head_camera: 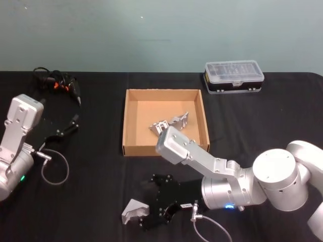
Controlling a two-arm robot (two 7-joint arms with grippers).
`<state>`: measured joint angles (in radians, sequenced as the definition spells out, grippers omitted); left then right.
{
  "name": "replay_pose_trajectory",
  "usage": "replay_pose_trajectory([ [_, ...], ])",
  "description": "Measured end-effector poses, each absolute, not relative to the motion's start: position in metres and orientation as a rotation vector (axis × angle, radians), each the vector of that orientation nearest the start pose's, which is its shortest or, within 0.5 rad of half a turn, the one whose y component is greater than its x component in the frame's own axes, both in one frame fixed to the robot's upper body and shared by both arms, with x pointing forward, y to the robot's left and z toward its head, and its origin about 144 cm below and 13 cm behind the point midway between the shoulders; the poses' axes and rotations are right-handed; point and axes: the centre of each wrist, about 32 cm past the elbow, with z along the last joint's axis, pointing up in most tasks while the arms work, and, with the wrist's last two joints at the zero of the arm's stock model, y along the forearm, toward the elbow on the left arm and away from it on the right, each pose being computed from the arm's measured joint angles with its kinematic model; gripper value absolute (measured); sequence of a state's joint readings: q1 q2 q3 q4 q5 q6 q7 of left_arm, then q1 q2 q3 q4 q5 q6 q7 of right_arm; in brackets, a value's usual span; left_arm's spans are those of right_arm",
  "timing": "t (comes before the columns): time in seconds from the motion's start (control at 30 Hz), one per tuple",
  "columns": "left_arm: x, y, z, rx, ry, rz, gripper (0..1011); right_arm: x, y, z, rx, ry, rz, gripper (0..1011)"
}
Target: Use one hand to pick up the angle iron from the table and place it into the box.
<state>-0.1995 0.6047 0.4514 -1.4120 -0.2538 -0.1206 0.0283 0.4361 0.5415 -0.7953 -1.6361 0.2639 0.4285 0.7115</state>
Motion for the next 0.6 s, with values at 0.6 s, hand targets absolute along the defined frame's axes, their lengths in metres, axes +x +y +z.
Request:
replay_pose_trajectory([
  [0.6,0.489,0.310,1.140,0.304,-0.285,1.248,1011,0.497,-0.167,1.193,-0.580,-0.018,-0.218,1000],
])
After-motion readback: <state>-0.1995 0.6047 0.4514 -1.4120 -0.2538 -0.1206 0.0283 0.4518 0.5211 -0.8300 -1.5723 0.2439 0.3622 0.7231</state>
